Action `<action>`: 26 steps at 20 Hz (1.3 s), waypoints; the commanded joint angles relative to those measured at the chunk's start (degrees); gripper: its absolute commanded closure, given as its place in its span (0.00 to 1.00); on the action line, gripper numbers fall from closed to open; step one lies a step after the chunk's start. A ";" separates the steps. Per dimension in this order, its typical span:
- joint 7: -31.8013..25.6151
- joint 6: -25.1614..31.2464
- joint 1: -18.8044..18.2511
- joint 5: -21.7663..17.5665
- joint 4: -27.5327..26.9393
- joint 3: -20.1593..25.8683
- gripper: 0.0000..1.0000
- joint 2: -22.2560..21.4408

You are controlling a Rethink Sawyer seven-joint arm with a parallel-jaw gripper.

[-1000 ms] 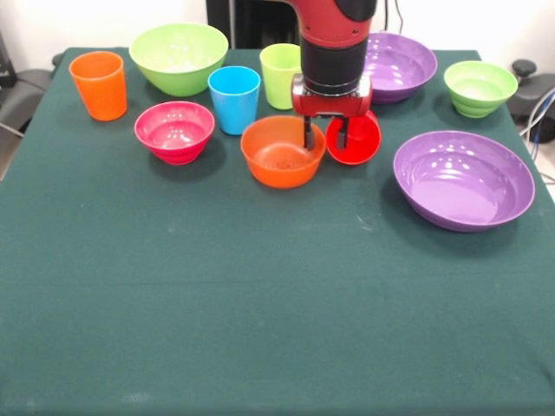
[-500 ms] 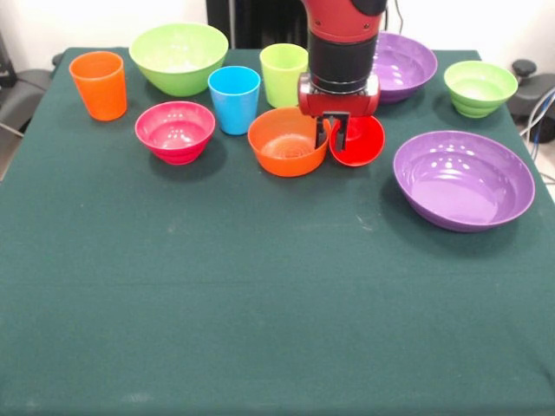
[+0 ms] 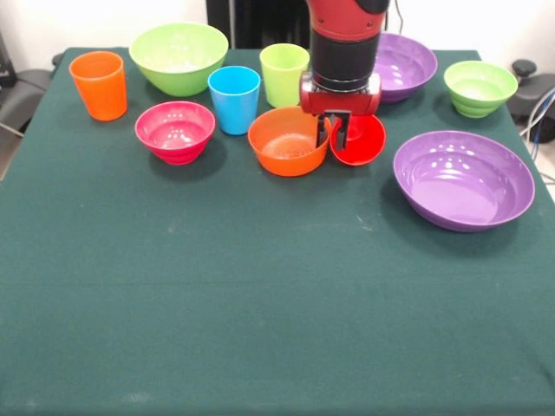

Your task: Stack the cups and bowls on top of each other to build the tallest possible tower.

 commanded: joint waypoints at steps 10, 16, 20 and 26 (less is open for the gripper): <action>15.96 7.50 6.10 6.03 7.44 0.94 1.00 -11.42; 15.48 10.33 5.82 5.61 7.03 0.94 1.00 -14.54; 15.18 10.37 5.23 5.20 6.87 1.50 1.00 -14.63; 14.39 9.93 5.06 4.56 5.47 1.51 1.00 -14.90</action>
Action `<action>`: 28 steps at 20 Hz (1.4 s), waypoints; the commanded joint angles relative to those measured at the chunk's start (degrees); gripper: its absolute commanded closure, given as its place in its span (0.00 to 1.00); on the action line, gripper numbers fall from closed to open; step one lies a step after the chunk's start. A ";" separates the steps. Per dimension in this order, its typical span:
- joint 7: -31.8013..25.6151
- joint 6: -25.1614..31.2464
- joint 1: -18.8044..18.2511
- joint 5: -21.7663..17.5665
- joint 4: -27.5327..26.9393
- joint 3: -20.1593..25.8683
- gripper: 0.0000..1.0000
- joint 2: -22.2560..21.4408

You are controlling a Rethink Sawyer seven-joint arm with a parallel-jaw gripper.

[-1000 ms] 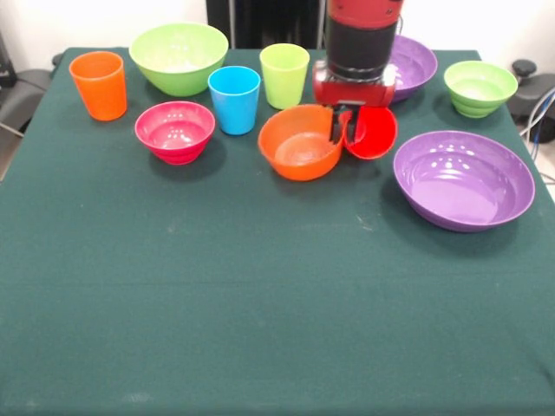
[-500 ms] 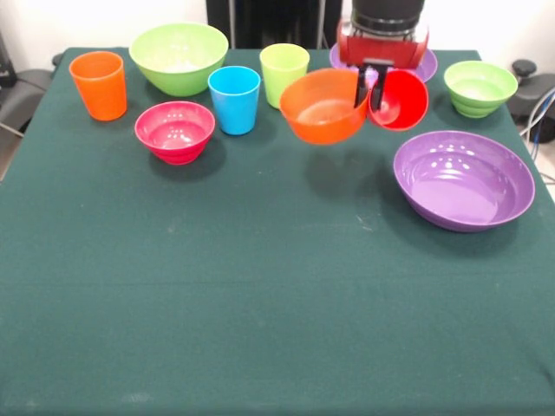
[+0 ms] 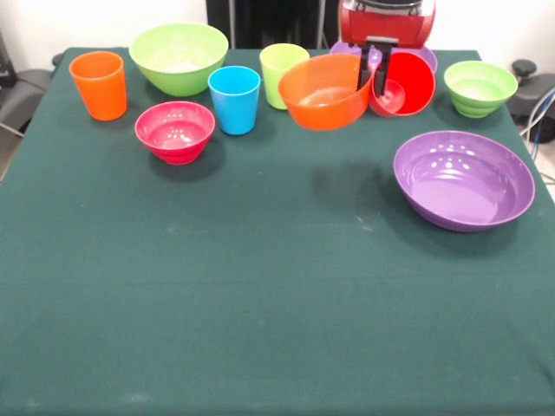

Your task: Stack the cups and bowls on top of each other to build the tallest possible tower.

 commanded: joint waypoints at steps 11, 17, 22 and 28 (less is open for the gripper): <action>3.94 12.67 -1.67 -0.08 -5.26 2.79 1.00 1.52; 0.29 17.95 -3.22 -2.19 -12.03 3.66 1.00 4.83; -2.59 19.54 -5.65 -3.15 -15.46 5.86 1.00 8.26; -2.89 19.61 -6.41 -3.99 -16.44 6.44 1.00 9.22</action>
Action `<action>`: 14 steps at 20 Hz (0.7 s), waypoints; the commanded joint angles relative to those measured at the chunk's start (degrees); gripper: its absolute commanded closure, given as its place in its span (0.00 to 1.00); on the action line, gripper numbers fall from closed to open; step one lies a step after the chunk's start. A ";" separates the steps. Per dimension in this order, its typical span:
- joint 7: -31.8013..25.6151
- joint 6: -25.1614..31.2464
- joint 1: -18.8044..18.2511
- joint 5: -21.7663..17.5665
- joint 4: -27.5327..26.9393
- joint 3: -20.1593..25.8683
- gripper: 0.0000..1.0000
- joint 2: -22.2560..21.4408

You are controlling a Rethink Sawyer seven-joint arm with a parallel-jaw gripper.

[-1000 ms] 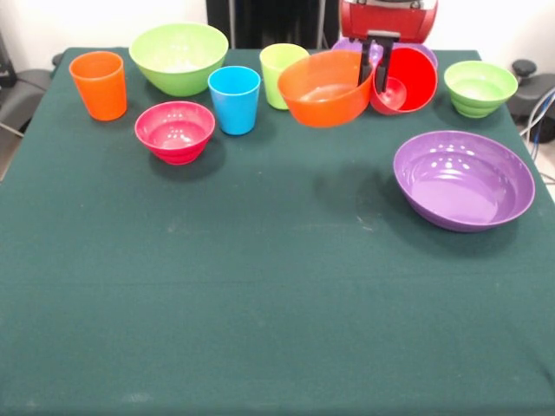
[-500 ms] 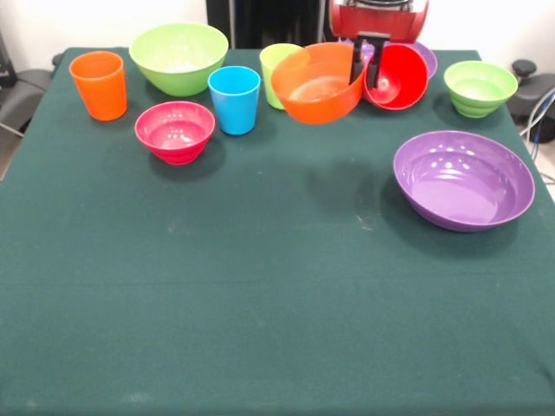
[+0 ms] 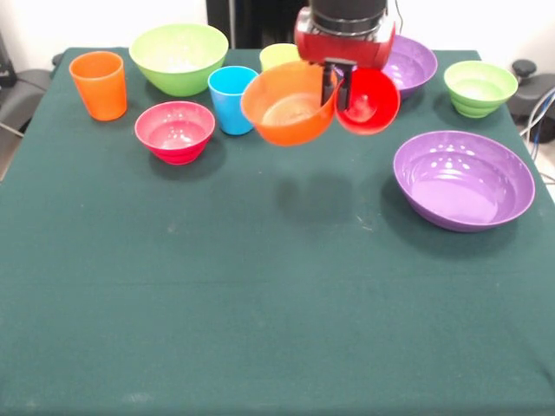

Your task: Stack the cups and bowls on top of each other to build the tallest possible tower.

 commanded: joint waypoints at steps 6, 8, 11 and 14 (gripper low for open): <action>-3.72 4.78 -1.66 -4.48 -6.77 6.45 1.00 5.03; -4.13 5.13 -1.98 -4.61 -7.42 6.62 1.00 5.29; -4.52 5.39 -2.39 -4.80 -8.48 6.84 1.00 6.15; -5.27 5.24 -2.82 -5.32 -10.47 7.09 1.00 7.60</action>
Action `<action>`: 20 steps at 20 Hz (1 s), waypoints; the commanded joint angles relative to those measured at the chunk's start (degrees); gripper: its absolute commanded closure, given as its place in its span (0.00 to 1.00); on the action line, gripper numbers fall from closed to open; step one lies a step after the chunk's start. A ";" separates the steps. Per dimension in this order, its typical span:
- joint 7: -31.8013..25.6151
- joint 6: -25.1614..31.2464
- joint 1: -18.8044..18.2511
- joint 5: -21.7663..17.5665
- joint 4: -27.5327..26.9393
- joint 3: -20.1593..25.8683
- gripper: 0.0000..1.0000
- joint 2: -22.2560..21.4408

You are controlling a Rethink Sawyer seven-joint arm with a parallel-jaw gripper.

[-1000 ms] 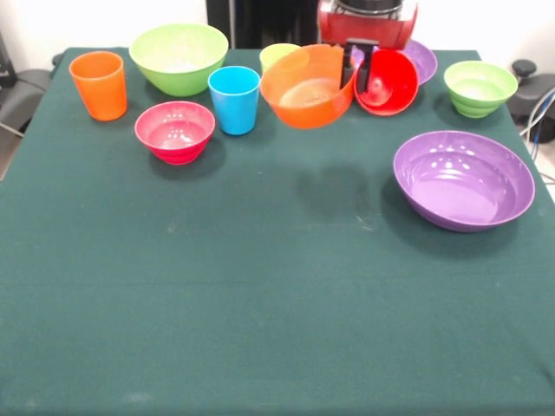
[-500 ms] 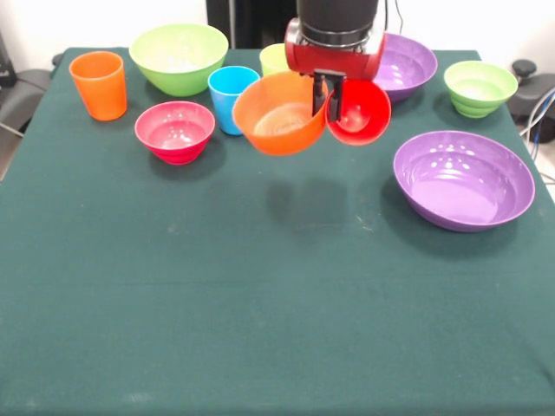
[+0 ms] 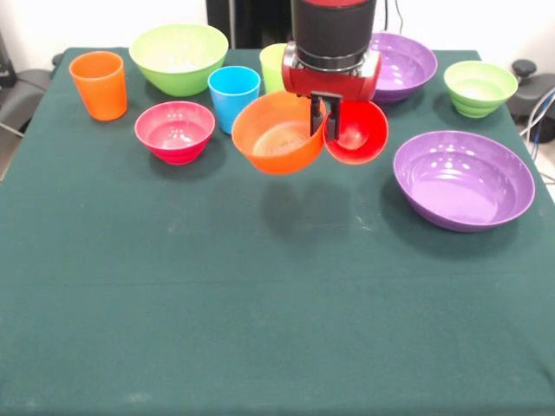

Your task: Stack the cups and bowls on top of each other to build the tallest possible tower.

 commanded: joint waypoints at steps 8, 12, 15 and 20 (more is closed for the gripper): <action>-6.97 6.05 -3.09 -6.60 -11.05 7.06 1.00 7.70; -6.44 5.29 -3.27 -7.26 -11.26 7.49 1.00 8.40; -6.22 4.68 -3.44 -7.65 -11.79 7.88 1.00 9.23; -7.09 4.15 -4.25 -8.28 -14.62 8.98 1.00 12.17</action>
